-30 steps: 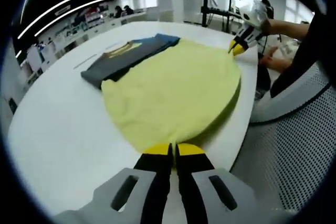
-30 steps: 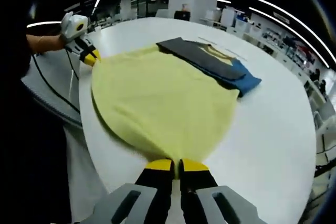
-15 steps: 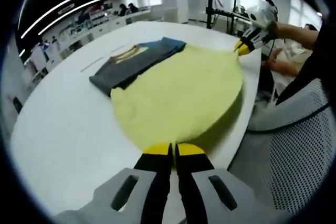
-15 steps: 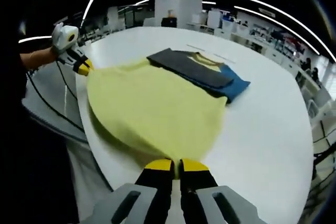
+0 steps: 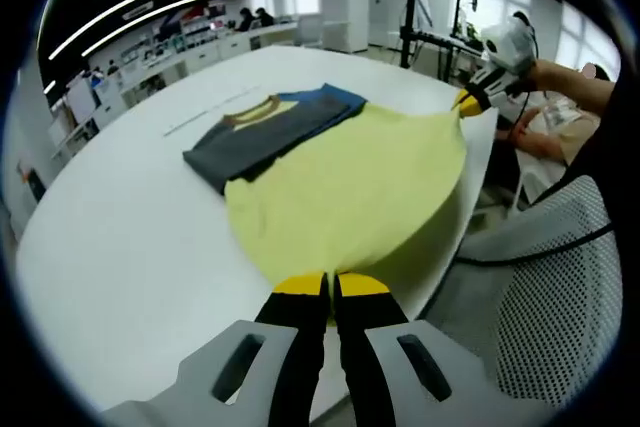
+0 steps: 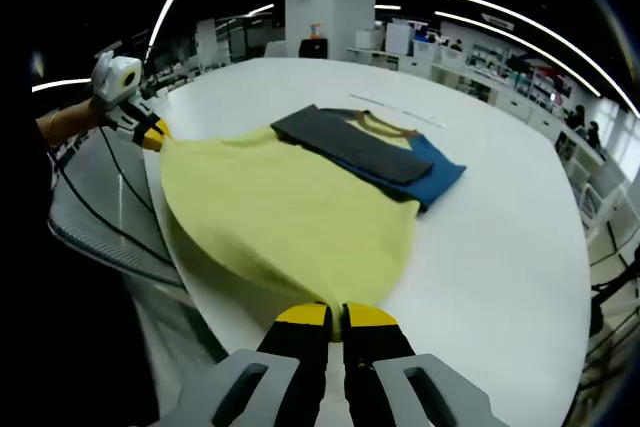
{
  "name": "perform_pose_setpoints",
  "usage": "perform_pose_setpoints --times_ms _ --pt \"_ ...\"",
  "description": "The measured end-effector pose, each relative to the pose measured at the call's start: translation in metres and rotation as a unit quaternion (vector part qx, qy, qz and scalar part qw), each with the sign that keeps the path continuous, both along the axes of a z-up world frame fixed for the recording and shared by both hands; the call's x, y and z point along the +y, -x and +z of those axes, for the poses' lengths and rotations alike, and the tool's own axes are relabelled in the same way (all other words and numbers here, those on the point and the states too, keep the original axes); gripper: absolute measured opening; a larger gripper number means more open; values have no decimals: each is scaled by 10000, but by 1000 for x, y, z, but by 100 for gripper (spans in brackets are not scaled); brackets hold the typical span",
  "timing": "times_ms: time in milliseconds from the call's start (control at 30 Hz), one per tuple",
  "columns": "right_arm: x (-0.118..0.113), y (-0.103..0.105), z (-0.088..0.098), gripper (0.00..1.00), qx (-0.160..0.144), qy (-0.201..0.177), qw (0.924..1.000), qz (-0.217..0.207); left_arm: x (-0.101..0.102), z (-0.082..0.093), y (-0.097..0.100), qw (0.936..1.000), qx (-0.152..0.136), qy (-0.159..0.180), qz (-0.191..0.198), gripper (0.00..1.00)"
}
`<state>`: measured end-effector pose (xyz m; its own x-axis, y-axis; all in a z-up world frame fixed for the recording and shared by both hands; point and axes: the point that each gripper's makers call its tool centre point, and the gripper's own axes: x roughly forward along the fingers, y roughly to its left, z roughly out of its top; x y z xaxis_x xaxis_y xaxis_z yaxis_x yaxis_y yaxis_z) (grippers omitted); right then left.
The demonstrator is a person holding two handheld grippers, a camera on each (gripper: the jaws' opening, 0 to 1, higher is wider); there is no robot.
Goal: Fold the garment on the visible template until the final outline fits inside the template.
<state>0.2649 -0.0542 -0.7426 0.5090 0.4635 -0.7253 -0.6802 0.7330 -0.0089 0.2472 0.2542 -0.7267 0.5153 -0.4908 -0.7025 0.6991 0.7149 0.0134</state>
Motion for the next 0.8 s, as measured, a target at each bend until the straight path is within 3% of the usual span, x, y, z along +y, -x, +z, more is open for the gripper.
perform_pose_setpoints --times_ms 300,467,800 --pt "1 10 21 0 -120 -74 9998 -128 0 17 10 9999 43 95 76 0" --pt "0 15 30 0 -153 -75 9998 -123 0 26 15 9973 333 500 425 0" --pt "0 24 43 0 -81 -115 9998 -125 -1 43 24 9979 257 416 418 0"
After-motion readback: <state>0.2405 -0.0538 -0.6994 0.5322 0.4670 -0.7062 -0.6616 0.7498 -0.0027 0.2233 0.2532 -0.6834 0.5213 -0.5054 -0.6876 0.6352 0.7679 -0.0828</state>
